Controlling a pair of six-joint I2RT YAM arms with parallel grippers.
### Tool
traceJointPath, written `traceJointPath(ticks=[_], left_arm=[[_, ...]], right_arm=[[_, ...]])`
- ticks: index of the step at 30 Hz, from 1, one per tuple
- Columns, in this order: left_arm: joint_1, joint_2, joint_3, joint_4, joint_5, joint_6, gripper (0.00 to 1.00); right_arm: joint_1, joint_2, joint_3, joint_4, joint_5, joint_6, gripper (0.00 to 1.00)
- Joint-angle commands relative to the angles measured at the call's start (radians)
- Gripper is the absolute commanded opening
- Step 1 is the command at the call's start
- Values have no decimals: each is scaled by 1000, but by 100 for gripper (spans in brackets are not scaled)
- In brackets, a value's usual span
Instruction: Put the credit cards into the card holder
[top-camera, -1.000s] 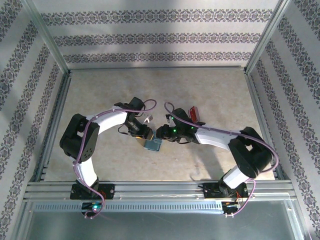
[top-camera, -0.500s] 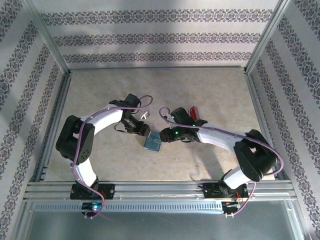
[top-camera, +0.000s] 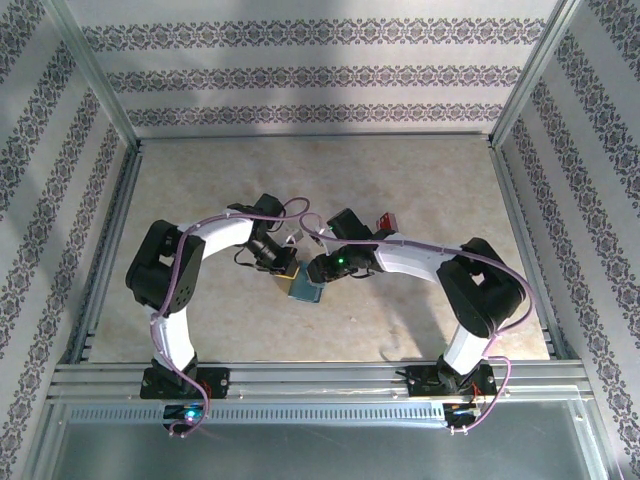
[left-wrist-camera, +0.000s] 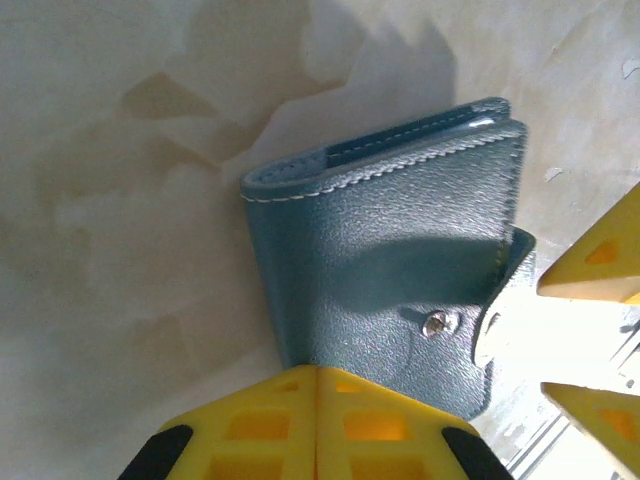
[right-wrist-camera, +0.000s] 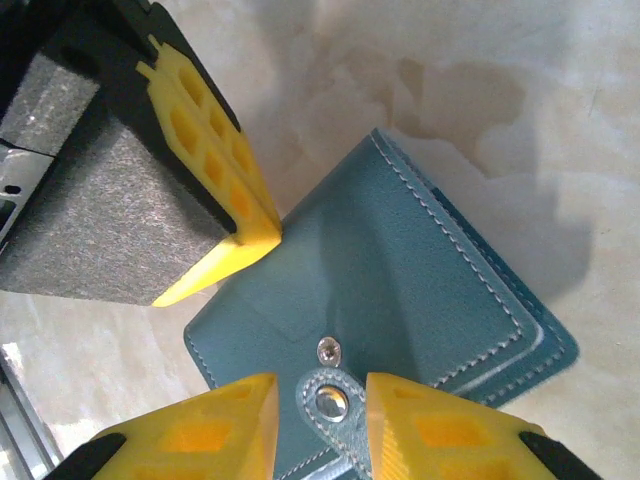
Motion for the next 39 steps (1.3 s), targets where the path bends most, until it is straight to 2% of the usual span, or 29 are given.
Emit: traceJointPath(ticks=[1, 8, 13, 16, 18, 20, 23, 26, 30, 35, 39], left_arm=[[8, 31, 0, 29, 55, -25, 7], [1, 36, -11, 40, 65, -29, 7], [3, -11, 4, 9, 79, -18, 10], [4, -55, -7, -12, 34, -7, 19], [9, -81, -34, 4, -7, -20, 30], [9, -85, -58, 24, -23, -34, 34], [8, -66, -83, 59, -10, -69, 34], [4, -42, -97, 98, 48, -115, 33], [-7, -30, -112, 141, 106, -163, 28], [-21, -28, -120, 173, 148, -183, 23], [-32, -19, -126, 188, 148, -187, 20]], right_arm=[[-9, 14, 10, -4, -40, -29, 30], [-14, 10, -4, -16, -58, -38, 30], [-31, -73, -35, -34, -37, -28, 31], [-46, -169, -76, -51, 34, 30, 33], [-66, -212, -122, -53, 77, 114, 34], [-77, -225, -173, -29, 88, 202, 34], [-75, -203, -222, 20, 75, 338, 34], [-46, -181, -252, 76, 91, 463, 36], [-4, -161, -277, 181, 106, 578, 36], [22, -141, -296, 257, 109, 646, 33], [32, -147, -321, 287, 124, 682, 37]])
